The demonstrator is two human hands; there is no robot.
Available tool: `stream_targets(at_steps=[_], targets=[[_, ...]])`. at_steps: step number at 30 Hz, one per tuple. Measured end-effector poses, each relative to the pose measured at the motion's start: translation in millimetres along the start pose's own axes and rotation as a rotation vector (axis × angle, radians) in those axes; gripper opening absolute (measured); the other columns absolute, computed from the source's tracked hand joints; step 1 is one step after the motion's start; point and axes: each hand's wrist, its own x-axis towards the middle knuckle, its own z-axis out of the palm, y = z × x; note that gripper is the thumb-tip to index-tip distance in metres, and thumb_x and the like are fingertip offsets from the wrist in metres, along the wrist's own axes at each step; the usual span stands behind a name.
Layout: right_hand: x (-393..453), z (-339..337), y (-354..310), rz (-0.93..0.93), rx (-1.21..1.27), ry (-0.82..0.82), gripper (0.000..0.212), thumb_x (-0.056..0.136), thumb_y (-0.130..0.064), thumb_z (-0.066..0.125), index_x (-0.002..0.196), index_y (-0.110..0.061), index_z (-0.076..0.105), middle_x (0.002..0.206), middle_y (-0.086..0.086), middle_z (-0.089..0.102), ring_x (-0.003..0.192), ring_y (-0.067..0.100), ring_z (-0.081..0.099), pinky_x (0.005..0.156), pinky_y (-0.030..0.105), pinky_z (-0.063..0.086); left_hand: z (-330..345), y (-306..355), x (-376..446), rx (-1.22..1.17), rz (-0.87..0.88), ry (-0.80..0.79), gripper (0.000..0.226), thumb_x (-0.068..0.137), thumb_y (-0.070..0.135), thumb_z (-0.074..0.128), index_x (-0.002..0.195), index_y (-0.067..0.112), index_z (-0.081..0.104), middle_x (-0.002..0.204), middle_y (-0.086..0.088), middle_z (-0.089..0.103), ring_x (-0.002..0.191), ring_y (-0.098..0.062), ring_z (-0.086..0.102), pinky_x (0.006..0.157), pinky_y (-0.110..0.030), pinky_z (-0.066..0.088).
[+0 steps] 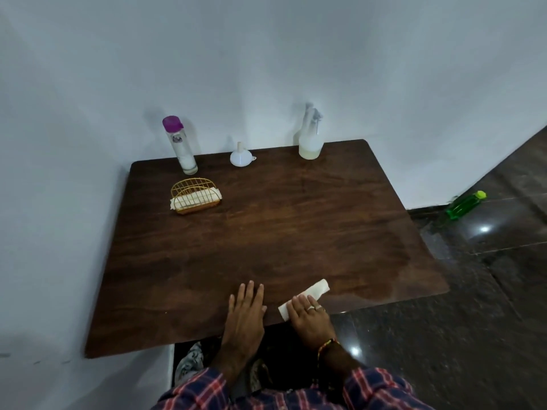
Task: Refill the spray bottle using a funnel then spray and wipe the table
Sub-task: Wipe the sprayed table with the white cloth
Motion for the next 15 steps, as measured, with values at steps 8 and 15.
stream_targets(at_steps=[8, 15], targets=[[1, -47, 16, 0.317, 0.349, 0.279, 0.015, 0.082, -0.035, 0.058, 0.076, -0.023, 0.066, 0.066, -0.001, 0.069, 0.059, 0.019, 0.065, 0.049, 0.029, 0.048, -13, 29, 28, -0.109, 0.025, 0.076, 0.053, 0.105, 0.032, 0.026, 0.154, 0.018, 0.015, 0.162, -0.004, 0.012, 0.15, -0.022, 0.005, 0.121, -0.042, 0.007], [18, -130, 98, 0.846, 1.029, 0.72, 0.007, 0.085, -0.02, 0.068, 0.079, -0.021, 0.067, 0.065, -0.009, 0.067, 0.064, 0.001, 0.063, 0.061, 0.026, 0.052, -27, 95, 71, -0.141, 0.093, 0.122, 0.052, 0.105, 0.033, 0.027, 0.154, 0.018, 0.017, 0.162, -0.004, 0.015, 0.15, -0.02, 0.007, 0.121, -0.038, 0.008]])
